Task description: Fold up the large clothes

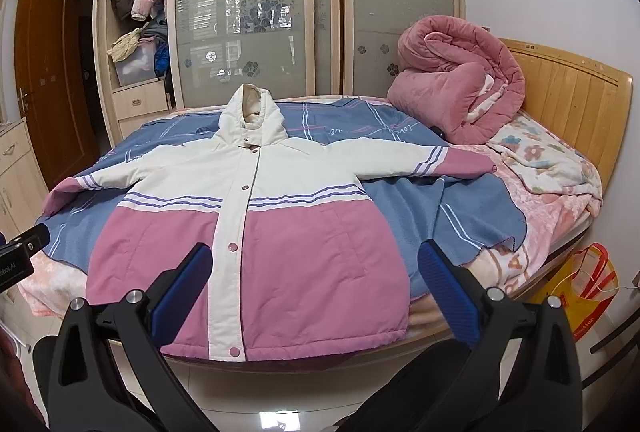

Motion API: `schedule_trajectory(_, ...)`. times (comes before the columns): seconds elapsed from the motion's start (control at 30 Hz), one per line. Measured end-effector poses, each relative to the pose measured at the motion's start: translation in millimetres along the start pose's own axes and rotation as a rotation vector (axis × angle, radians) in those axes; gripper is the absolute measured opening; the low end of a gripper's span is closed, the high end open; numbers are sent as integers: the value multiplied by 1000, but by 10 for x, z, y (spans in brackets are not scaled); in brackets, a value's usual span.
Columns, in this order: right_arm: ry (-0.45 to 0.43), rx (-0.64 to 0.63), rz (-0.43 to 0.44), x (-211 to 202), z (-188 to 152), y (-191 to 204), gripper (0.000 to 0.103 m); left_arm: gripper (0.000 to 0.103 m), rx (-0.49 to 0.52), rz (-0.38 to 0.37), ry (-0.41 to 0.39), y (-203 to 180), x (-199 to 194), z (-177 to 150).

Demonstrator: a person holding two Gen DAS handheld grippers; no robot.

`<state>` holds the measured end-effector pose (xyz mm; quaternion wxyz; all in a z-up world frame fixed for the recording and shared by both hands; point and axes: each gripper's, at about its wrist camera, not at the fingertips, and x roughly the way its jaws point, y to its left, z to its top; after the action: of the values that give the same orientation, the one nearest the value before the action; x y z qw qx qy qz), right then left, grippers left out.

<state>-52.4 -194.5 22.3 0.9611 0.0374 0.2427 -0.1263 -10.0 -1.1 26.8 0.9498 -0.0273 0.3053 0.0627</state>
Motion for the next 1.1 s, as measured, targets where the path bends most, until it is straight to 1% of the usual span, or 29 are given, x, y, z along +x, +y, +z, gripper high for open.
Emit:
schedule_trajectory(0.73,-4,6,-24,5,-6,-77,102,101,14,-2,-5,-25,22,-14)
schedule_trajectory(1.1,8,3,-14,22,-12,-70,102,101,10,-10,2,-19,34,-3)
